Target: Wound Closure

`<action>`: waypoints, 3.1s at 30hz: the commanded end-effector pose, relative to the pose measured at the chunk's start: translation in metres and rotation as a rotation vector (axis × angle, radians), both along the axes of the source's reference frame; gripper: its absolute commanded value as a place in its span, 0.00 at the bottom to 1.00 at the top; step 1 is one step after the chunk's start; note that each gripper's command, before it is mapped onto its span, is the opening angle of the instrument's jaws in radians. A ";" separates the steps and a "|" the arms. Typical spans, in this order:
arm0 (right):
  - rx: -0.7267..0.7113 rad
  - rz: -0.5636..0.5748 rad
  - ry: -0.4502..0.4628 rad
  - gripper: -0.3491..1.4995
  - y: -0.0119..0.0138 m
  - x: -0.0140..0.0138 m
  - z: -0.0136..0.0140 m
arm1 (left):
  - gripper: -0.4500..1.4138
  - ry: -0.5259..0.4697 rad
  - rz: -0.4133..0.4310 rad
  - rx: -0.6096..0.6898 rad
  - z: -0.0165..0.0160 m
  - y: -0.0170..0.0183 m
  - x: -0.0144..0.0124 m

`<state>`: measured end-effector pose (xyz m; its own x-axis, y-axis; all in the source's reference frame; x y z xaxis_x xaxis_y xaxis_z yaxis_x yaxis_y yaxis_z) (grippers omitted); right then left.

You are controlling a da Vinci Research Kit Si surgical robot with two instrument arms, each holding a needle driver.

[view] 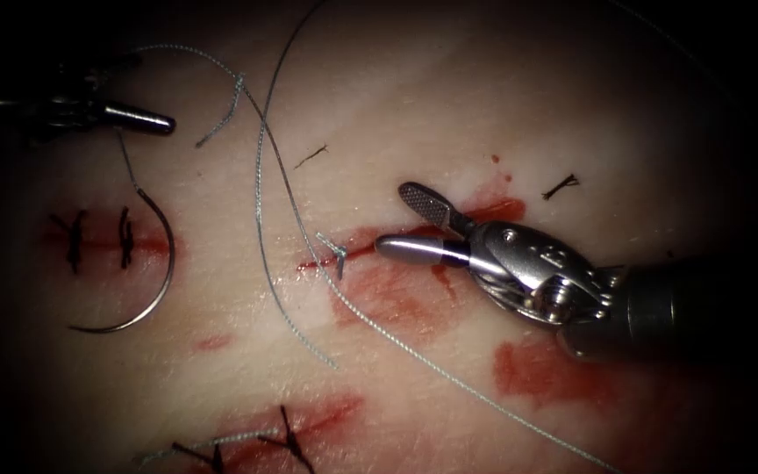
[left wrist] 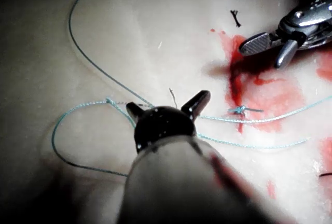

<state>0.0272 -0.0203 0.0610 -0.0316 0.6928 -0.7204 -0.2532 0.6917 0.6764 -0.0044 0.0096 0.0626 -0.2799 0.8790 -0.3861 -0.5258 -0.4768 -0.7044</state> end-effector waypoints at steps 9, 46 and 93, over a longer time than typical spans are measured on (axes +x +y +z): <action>-0.004 -0.001 0.001 0.84 -0.0004 0.0008 0.0008 | 0.36 0.091 0.511 0.144 -0.0016 -0.0066 0.0008; -0.013 -0.005 0.000 0.84 -0.0008 0.0006 0.0007 | 0.50 0.227 0.654 0.149 0.0028 -0.0119 -0.0005; 0.084 0.333 -0.563 0.84 0.0039 0.0051 -0.0047 | 0.18 1.057 0.417 -0.127 0.0004 -0.0121 -0.0177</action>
<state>0.0315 -0.0164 0.0560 0.1251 0.7562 -0.6422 -0.7915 0.4663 0.3950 -0.0221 -0.0027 0.0628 -0.7710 0.6140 0.1690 -0.6082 -0.7886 0.0906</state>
